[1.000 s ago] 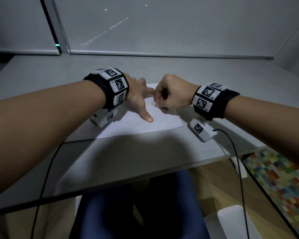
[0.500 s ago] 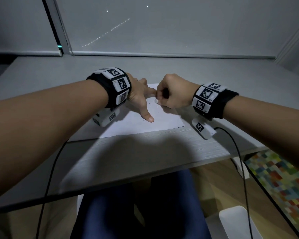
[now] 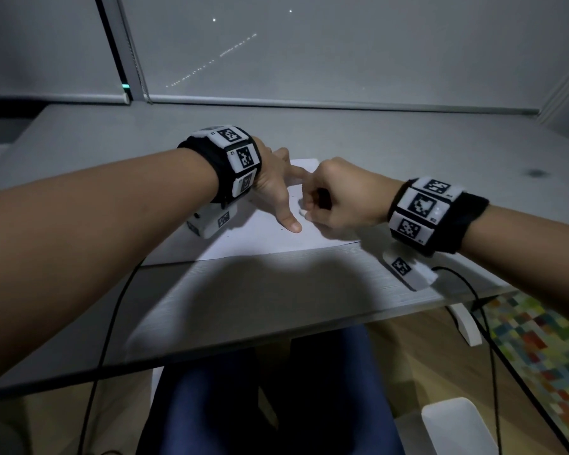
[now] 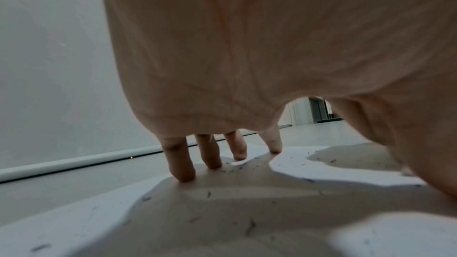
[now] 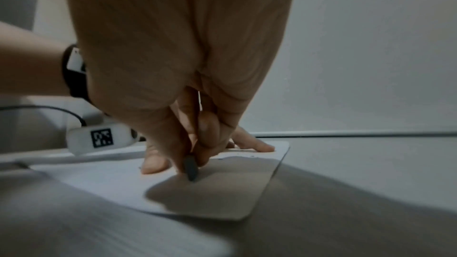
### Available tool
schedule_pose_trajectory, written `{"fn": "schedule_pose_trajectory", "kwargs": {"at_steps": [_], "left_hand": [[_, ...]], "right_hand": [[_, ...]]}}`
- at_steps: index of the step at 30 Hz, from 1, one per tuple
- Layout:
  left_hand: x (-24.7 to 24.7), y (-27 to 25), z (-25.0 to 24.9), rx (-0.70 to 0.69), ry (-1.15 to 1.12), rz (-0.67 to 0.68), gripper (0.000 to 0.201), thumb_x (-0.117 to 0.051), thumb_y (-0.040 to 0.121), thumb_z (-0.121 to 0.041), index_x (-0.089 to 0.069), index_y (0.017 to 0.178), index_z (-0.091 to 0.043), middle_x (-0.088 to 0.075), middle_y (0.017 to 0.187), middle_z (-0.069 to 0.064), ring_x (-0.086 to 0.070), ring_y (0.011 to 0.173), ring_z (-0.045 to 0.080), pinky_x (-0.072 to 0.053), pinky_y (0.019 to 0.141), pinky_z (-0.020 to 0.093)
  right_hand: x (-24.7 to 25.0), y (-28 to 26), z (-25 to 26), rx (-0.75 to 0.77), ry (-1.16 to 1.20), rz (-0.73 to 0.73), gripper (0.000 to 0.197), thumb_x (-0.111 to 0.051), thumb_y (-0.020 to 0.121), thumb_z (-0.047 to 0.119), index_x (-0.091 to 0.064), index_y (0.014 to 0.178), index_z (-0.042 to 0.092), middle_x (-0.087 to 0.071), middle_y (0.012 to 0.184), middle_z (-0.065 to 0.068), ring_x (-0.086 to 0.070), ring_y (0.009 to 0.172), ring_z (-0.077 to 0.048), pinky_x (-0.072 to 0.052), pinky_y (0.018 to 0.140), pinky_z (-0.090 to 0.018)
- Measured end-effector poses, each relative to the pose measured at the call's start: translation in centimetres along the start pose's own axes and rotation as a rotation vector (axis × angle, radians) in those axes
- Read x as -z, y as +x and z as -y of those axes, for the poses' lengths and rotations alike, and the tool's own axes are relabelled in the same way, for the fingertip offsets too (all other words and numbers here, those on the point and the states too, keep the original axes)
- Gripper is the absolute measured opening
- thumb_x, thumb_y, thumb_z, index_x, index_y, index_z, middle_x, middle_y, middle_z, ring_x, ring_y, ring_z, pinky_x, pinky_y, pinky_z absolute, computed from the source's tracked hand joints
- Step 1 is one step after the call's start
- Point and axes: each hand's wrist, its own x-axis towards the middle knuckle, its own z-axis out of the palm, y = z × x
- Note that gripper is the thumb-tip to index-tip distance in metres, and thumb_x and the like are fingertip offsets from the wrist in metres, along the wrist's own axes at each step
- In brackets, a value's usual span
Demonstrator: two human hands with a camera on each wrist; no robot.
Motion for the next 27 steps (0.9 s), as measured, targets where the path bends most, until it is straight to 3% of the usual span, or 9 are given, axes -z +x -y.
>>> {"fn": "schedule_pose_trajectory", "kwargs": {"at_steps": [3, 5, 7, 9, 12, 14, 20, 25, 27], "left_hand": [[0.0, 0.1, 0.0, -0.009, 0.003, -0.006, 0.123, -0.069, 0.042, -0.099, -0.016, 0.148, -0.069, -0.032, 0.139, -0.005, -0.043, 0.133, 0.031, -0.042, 0.104, 0.053], [-0.2, 0.2, 0.3, -0.034, -0.022, -0.039, 0.132, -0.073, 0.045, -0.095, -0.011, 0.156, -0.059, -0.032, 0.147, -0.005, -0.041, 0.139, 0.030, -0.041, 0.107, 0.052], [-0.5, 0.1, 1.0, -0.116, -0.118, -0.055, 0.140, -0.086, 0.051, -0.081, -0.008, 0.162, -0.046, -0.033, 0.160, -0.010, -0.037, 0.147, 0.024, -0.035, 0.116, 0.051], [-1.0, -0.5, 2.1, -0.178, -0.248, -0.064, 0.138, -0.096, 0.053, -0.066, -0.014, 0.160, -0.040, -0.036, 0.163, -0.016, -0.039, 0.147, 0.018, -0.033, 0.120, 0.047], [-1.9, -1.4, 3.4, -0.213, -0.265, -0.159, 0.125, -0.091, 0.046, -0.077, -0.031, 0.150, -0.043, -0.045, 0.153, -0.011, -0.048, 0.136, 0.019, -0.039, 0.117, 0.047], [-2.2, -1.7, 4.3, -0.192, -0.214, -0.229, 0.116, -0.080, 0.049, -0.089, -0.037, 0.147, -0.046, -0.044, 0.151, -0.007, -0.044, 0.137, 0.021, -0.039, 0.116, 0.051], [-3.1, -2.3, 6.4, 0.037, -0.103, -0.207, 0.111, -0.056, 0.071, -0.094, -0.031, 0.159, -0.031, -0.037, 0.155, 0.003, -0.037, 0.143, 0.031, -0.038, 0.114, 0.055], [-3.2, -2.0, 6.0, 0.002, -0.156, -0.166, 0.116, -0.067, 0.065, -0.091, -0.029, 0.160, -0.035, -0.034, 0.155, -0.007, -0.036, 0.146, 0.025, -0.035, 0.117, 0.051], [-3.0, -1.8, 5.8, -0.017, -0.147, -0.147, 0.115, -0.068, 0.063, -0.092, -0.026, 0.159, -0.044, -0.033, 0.154, -0.008, -0.034, 0.147, 0.026, -0.034, 0.117, 0.053]], "right_hand": [[0.2, -0.4, 0.0, 0.012, 0.017, 0.037, 0.015, -0.077, 0.087, 0.022, -0.073, 0.076, 0.014, -0.071, 0.069, 0.005, -0.063, 0.063, -0.008, -0.048, 0.061, -0.016], [1.0, 0.3, -1.0, -0.042, 0.005, -0.003, 0.016, -0.075, 0.086, 0.025, -0.073, 0.075, 0.014, -0.069, 0.067, 0.005, -0.062, 0.060, -0.009, -0.048, 0.060, -0.021], [2.1, 1.2, -2.2, -0.104, -0.009, -0.083, 0.014, -0.070, 0.083, 0.024, -0.076, 0.079, 0.011, -0.071, 0.070, -0.002, -0.064, 0.063, -0.019, -0.051, 0.062, -0.029], [2.8, 2.2, -3.1, -0.155, -0.018, -0.090, 0.011, -0.070, 0.084, 0.016, -0.078, 0.087, 0.010, -0.072, 0.075, -0.001, -0.065, 0.068, -0.019, -0.050, 0.067, -0.030], [2.5, 3.5, -3.0, -0.152, 0.016, 0.008, 0.008, -0.073, 0.089, 0.021, -0.075, 0.093, 0.014, -0.075, 0.084, 0.000, -0.070, 0.078, -0.019, -0.055, 0.072, -0.031], [1.9, 4.0, -2.8, -0.138, -0.013, 0.044, 0.014, -0.074, 0.091, 0.027, -0.074, 0.097, 0.014, -0.076, 0.093, -0.003, -0.070, 0.085, -0.022, -0.059, 0.081, -0.036], [1.7, 3.1, -2.8, -0.141, -0.039, 0.053, 0.015, -0.077, 0.091, 0.029, -0.071, 0.084, 0.018, -0.078, 0.093, -0.001, -0.068, 0.082, -0.020, -0.059, 0.083, -0.036], [2.1, 3.3, -2.3, -0.146, -0.007, 0.009, 0.015, -0.077, 0.090, 0.026, -0.074, 0.086, 0.012, -0.079, 0.092, -0.006, -0.069, 0.080, -0.021, -0.059, 0.078, -0.034], [1.6, 3.9, -1.6, -0.129, 0.005, -0.021, 0.016, -0.078, 0.089, 0.027, -0.075, 0.086, 0.012, -0.077, 0.088, -0.005, -0.068, 0.077, -0.021, -0.060, 0.077, -0.035]]}}
